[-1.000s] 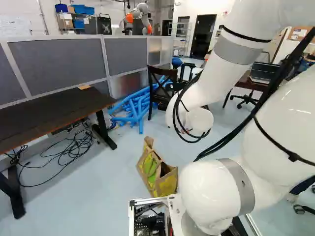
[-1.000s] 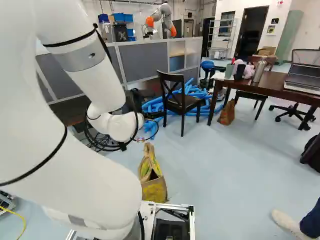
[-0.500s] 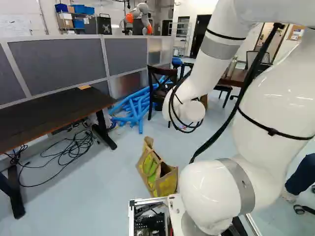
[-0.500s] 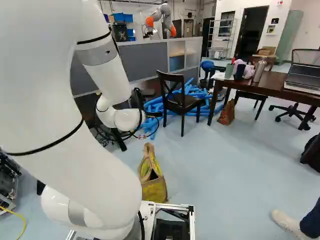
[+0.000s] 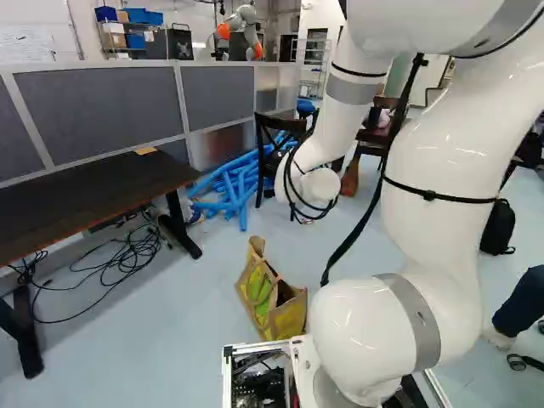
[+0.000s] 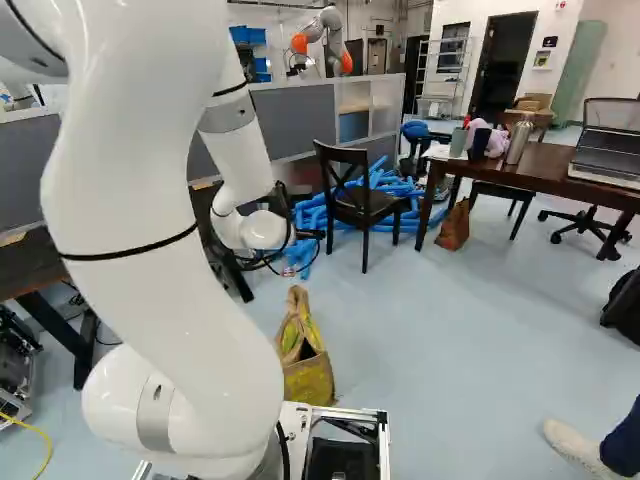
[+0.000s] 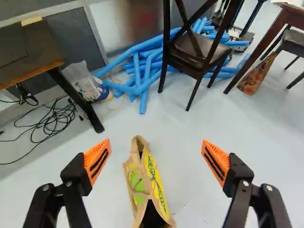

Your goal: Pick up the bag on the ground and place it on the table

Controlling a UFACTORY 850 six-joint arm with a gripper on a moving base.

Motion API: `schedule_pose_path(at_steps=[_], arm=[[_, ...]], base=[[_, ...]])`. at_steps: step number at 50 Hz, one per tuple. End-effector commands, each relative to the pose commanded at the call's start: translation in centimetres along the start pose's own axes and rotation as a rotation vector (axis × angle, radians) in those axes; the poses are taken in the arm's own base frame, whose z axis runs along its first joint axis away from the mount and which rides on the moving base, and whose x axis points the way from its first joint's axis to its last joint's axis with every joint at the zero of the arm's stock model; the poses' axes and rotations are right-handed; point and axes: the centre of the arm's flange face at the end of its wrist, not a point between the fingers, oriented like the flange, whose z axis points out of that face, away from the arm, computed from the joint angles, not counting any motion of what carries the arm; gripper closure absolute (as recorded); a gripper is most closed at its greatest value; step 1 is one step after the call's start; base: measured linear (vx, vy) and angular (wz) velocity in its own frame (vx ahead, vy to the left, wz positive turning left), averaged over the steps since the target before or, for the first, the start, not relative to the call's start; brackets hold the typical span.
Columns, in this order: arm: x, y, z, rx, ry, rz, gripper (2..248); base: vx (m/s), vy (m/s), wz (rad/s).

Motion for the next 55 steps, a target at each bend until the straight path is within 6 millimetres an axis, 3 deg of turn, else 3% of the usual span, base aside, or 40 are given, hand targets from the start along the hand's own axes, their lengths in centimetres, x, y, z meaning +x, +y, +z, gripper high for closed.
schedule_pose_path(at_steps=[55], arm=[[-2.1, -0.5, 11.0, 0.018, -0.304, -0.014, 3]], base=[[0.000, 0.000, 0.000]])
